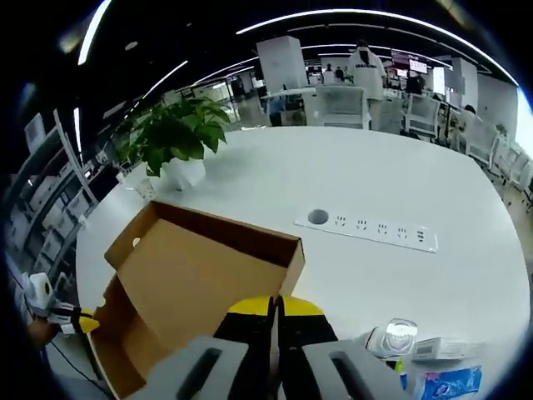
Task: Operate the shoe box by opening the lid, removing the specified soft item, and placing it in the target area until the item is outside and the box remains undamaged.
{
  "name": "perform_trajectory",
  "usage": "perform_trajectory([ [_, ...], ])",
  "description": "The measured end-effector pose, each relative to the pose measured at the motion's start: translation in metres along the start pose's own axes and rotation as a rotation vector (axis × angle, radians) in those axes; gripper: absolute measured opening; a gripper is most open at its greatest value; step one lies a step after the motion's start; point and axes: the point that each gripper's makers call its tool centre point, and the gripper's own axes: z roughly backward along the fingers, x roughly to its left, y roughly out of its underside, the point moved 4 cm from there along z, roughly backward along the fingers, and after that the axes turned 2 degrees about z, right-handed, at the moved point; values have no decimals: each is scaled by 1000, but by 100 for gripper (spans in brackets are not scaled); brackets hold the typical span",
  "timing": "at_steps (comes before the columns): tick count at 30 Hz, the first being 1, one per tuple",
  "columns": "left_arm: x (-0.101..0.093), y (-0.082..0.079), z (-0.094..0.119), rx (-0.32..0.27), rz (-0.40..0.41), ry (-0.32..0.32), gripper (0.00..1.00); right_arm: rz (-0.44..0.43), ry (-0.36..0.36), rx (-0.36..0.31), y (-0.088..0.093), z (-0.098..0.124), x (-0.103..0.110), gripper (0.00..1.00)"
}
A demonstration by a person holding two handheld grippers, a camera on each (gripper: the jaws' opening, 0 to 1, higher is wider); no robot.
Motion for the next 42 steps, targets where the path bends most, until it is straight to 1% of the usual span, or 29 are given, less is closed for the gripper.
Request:
perform_trajectory([
  [6, 0, 0, 0, 0, 1, -1, 5, 18, -4, -17, -3, 5, 2, 0],
  [20, 0, 0, 0, -4, 9, -2, 5, 72, 10, -58, -8, 17, 6, 0],
  [31, 0, 0, 0, -7, 7, -6, 4, 82, 15, -89, -14, 24, 6, 0],
  [35, 0, 0, 0, -9, 9, -4, 4, 103, 16, -100, -15, 31, 8, 0],
  [42, -1, -1, 0, -12, 10, -2, 4, 106, 14, -116, -15, 39, 10, 0],
])
